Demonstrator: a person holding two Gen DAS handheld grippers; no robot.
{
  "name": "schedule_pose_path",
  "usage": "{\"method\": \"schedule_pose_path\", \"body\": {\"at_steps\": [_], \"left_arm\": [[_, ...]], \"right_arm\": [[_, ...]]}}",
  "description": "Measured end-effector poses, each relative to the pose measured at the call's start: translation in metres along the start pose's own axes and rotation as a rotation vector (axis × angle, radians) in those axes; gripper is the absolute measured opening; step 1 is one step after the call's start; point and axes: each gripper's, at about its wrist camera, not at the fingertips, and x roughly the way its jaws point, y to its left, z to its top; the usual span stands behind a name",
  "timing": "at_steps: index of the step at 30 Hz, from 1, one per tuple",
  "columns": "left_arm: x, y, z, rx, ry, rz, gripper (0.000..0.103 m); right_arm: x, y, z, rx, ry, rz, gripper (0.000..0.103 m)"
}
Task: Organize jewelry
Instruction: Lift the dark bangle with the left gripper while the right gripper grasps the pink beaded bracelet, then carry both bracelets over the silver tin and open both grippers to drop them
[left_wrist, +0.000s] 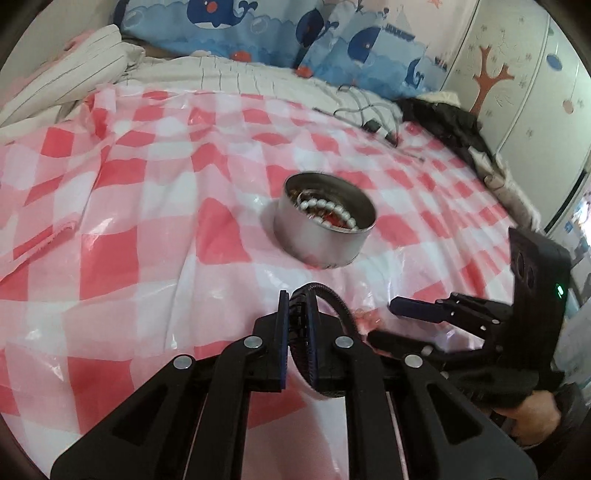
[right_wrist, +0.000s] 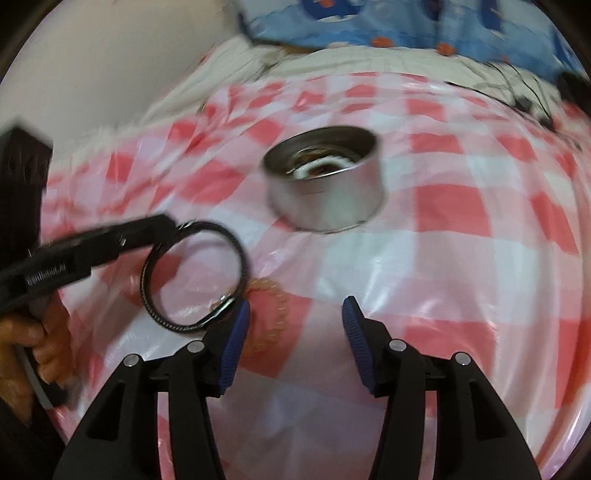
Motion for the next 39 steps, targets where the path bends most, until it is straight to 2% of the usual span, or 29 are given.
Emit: {"method": "schedule_pose_path", "body": {"at_steps": [1,2,4,7,11,14,17,20,25,28,32,39], "left_arm": [[0.004,0.0,-0.001,0.017,0.023,0.026,0.008],[0.008,-0.001,-0.002,0.042,0.046,0.054,0.008],[0.015,-0.004,-0.005,0.082,0.082,0.1,0.008],[0.023,-0.013,-0.011,0.164,0.12,0.158,0.011],[0.027,-0.02,-0.016,0.227,0.137,0.189,0.013],[0.026,-0.022,-0.016,0.247,0.134,0.189,0.009],[0.021,-0.027,-0.016,0.257,0.116,0.18,0.008],[0.014,-0.027,-0.012,0.232,0.083,0.135,0.008],[0.003,-0.033,-0.006,0.228,0.024,0.091,0.008],[-0.007,-0.037,-0.002,0.216,-0.028,0.049,0.008],[-0.02,-0.041,0.004,0.216,-0.081,0.028,0.008],[-0.024,-0.043,0.021,0.218,-0.103,0.04,0.008]], "right_arm": [[0.004,0.009,0.0,-0.048,0.016,-0.022,0.044],[0.007,0.018,-0.002,-0.104,0.027,-0.047,0.026],[0.008,0.027,-0.005,-0.156,0.037,-0.062,0.009],[0.004,0.02,-0.008,-0.139,0.036,-0.041,0.008],[-0.013,-0.009,-0.009,0.021,-0.013,0.066,0.008],[-0.023,-0.031,-0.006,0.151,-0.056,0.169,0.008],[-0.027,-0.046,-0.005,0.238,-0.079,0.236,0.008],[-0.032,-0.053,-0.003,0.296,-0.111,0.303,0.008],[-0.04,-0.057,0.001,0.33,-0.153,0.366,0.008],[-0.049,-0.063,0.001,0.359,-0.197,0.427,0.008],[-0.064,-0.067,0.004,0.371,-0.263,0.471,0.008],[-0.074,-0.069,0.017,0.362,-0.298,0.472,0.008]]}}
